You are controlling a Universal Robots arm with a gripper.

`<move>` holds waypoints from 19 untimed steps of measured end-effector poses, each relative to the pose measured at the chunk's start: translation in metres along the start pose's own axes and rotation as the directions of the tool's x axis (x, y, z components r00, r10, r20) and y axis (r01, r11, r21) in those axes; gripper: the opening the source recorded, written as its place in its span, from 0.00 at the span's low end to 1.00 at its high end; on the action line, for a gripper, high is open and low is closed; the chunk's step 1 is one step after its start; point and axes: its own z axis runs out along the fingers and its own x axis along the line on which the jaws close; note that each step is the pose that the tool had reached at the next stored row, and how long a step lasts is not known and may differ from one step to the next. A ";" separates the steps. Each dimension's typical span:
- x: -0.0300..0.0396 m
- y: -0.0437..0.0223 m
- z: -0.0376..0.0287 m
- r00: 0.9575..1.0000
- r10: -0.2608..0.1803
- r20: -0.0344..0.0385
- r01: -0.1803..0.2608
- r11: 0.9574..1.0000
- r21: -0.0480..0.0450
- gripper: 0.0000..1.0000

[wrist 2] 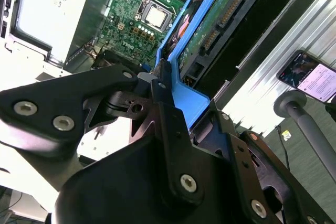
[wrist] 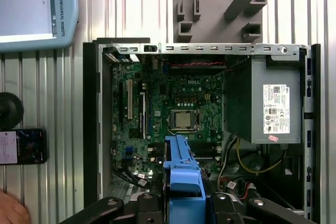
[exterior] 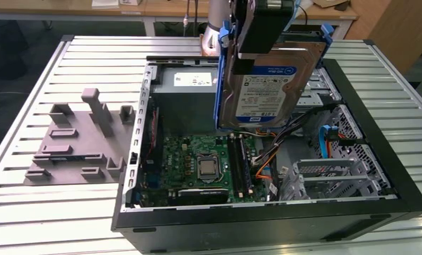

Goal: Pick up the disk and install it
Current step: 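Insert the disk into the insertion slot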

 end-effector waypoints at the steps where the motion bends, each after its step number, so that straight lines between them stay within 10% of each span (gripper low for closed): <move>1: 0.0000 0.0000 0.0000 1.000 0.000 0.000 0.000 1.000 0.000 0.36; 10: 0.0009 -0.0004 0.0000 1.000 0.000 0.000 0.000 1.000 0.000 0.36; 19: 0.0173 -0.0025 0.0011 1.000 0.000 0.000 0.000 1.000 0.000 0.36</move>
